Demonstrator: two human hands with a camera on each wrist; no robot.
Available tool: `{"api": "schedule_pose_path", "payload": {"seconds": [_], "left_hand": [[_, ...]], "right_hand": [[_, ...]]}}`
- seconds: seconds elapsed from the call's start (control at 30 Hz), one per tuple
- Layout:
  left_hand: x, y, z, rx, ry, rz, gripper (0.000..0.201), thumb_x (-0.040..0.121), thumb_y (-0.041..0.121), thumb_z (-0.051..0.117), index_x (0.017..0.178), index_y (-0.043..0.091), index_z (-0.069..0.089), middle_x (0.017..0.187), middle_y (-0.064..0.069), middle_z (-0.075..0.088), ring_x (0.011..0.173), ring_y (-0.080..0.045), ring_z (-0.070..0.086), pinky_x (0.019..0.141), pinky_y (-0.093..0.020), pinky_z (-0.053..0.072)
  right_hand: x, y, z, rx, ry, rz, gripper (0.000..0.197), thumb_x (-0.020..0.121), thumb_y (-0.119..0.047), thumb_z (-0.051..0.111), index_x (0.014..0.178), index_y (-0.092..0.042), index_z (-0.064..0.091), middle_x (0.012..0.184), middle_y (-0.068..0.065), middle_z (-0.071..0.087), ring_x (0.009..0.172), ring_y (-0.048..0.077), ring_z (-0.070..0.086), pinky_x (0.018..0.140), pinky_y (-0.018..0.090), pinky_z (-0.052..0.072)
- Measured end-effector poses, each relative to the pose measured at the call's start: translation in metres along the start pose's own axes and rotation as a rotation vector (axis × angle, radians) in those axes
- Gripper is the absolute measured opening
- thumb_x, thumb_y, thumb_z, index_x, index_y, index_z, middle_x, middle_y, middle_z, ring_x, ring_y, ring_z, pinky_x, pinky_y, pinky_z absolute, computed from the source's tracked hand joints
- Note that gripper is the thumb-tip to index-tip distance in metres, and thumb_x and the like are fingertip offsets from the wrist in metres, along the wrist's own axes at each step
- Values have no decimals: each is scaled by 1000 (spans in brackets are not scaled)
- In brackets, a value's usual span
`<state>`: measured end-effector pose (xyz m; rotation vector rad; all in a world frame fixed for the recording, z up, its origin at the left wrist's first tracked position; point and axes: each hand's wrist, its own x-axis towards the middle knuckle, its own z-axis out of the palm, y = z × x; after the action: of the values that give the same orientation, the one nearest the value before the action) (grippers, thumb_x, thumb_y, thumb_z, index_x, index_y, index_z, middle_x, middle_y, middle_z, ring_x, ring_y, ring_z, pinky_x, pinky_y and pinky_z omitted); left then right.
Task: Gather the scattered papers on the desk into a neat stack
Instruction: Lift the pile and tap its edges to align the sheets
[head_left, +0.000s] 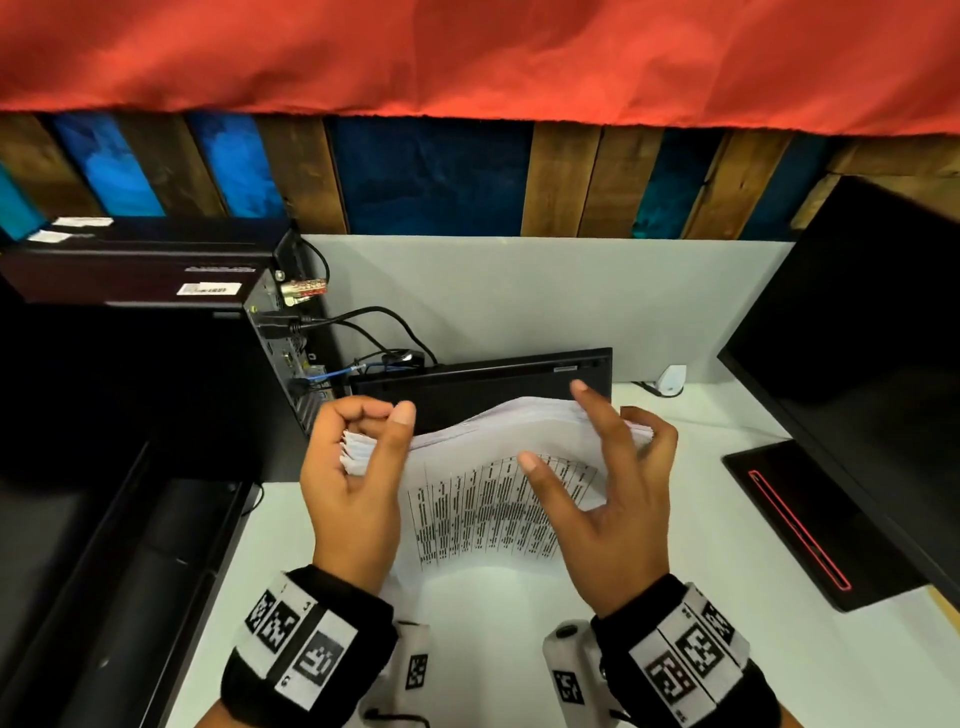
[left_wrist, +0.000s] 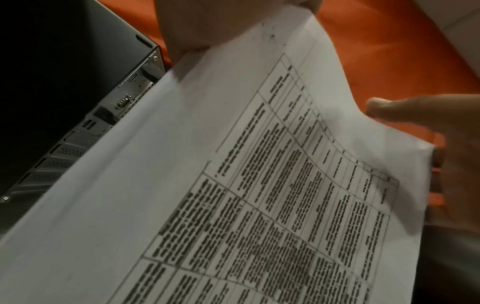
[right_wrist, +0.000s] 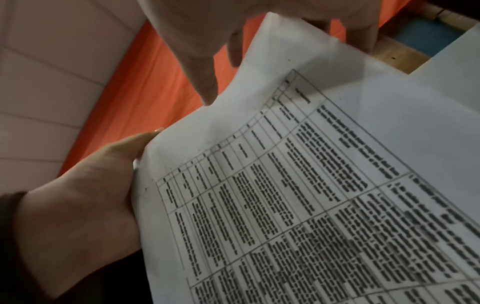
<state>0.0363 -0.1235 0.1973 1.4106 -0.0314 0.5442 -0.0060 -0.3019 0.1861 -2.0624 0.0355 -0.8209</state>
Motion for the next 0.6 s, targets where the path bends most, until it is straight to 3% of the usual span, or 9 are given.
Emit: {"api": "schedule_pose_path", "payload": {"seconds": [0.1,0.17,0.2,0.3,0.37,0.43,0.5,0.53,0.6], "left_hand": [[1,-4,-3,-42,20,-15,17,85,24,64,89,9,57,72,5,59,66,-8,56,64,-18,47],[-1,-3,-2,-62,-34,2,26,82,30,64,90,6,57,72,-9,60,66,-17,56,64,-26,48],[-3,-3,-1,-57,-63,13,33,80,33,65,92,4,56,71,-9,60,65,-17,56,62,-25,48],[1,-6,-6,-83,-106,-18,43,67,39,74,95,11,57,71,8,62,63,-3,58,61,-16,50],[7,-14,-16,-101,-226,-83,56,53,36,84,99,18,57,73,7,65,66,-5,62,63,-17,53],[12,-25,-26,-17,-372,-180,69,43,26,88,106,21,60,83,2,69,76,-10,68,68,-20,56],[14,-38,-34,73,-478,-322,72,43,16,92,109,19,64,99,-4,73,92,-16,71,76,-25,58],[13,-44,-37,74,-519,-398,70,44,12,94,108,18,67,103,-6,75,97,-19,71,80,-28,59],[9,-55,-41,79,-523,-481,65,43,20,93,104,16,70,101,-3,77,98,-19,72,81,-26,58]], "right_hand": [[2,1,-1,20,35,61,56,76,-41,74,127,-33,54,116,2,38,104,-15,43,82,-5,36],[2,0,-1,31,29,45,56,74,-41,76,125,-31,55,114,-1,37,104,-16,44,80,-4,38],[0,-2,0,24,11,18,56,73,-41,77,124,-31,56,114,-2,36,105,-15,44,81,-4,38],[-1,3,1,13,47,29,54,72,-37,79,121,-30,56,112,-1,40,104,-16,44,83,-3,37],[1,7,-3,70,90,66,51,74,-35,77,117,-31,50,111,0,47,104,-13,47,85,4,41],[2,6,-6,180,64,99,52,75,-30,76,114,-41,44,110,-3,51,104,0,55,87,21,49],[3,9,-6,323,32,195,72,67,-20,84,118,-46,40,107,-7,53,97,9,61,85,23,53],[5,14,-8,403,8,264,83,62,-12,88,123,-42,40,105,-7,55,94,9,63,83,21,54],[10,30,-13,533,-139,419,90,54,-2,89,130,-26,47,104,-2,64,91,9,68,80,21,56]]}}
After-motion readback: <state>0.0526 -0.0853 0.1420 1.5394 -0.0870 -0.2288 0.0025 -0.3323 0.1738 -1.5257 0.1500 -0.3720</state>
